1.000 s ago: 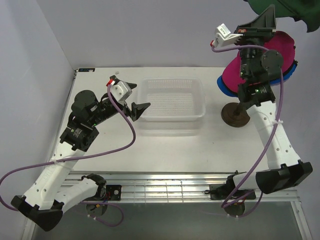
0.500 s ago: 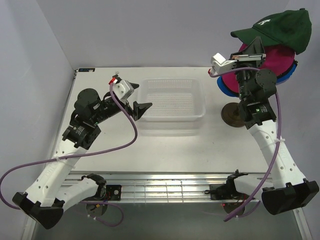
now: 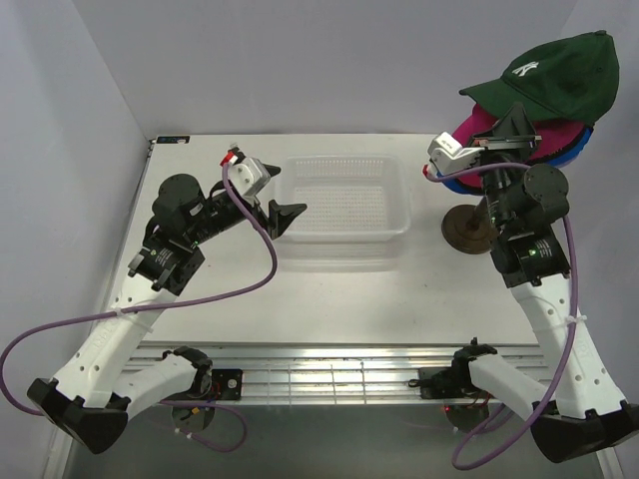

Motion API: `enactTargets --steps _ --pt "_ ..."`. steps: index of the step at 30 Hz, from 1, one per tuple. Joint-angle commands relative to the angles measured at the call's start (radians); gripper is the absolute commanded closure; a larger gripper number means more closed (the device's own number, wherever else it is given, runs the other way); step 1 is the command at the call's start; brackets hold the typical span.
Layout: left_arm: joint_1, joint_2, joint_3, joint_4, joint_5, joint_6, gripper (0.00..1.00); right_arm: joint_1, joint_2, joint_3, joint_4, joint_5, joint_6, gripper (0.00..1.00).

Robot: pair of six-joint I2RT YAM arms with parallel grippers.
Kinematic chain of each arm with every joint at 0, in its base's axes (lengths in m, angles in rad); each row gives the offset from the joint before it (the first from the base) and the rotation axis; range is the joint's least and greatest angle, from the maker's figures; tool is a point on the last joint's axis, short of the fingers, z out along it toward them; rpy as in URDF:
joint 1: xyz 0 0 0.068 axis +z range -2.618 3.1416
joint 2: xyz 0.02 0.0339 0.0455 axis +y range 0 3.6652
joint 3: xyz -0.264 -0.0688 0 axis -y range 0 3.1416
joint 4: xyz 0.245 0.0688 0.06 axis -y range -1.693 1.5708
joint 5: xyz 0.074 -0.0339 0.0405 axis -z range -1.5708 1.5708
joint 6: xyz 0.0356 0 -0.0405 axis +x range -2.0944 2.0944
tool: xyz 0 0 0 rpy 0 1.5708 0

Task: Stack the hats

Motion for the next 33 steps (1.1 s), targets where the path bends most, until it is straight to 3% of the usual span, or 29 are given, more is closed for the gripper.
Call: enactTargets --steps 1,17,33 --pt "-0.001 -0.005 0.015 0.021 0.018 -0.008 0.02 0.019 -0.025 -0.013 -0.106 -0.042 0.088 0.92" --pt "-0.017 0.075 0.060 0.000 0.039 -0.014 0.02 0.059 -0.068 -0.113 -0.189 0.014 0.151 0.92" --pt "-0.067 0.327 0.345 -0.083 0.085 0.026 0.02 0.067 -0.130 -0.208 -0.196 0.045 0.217 0.92"
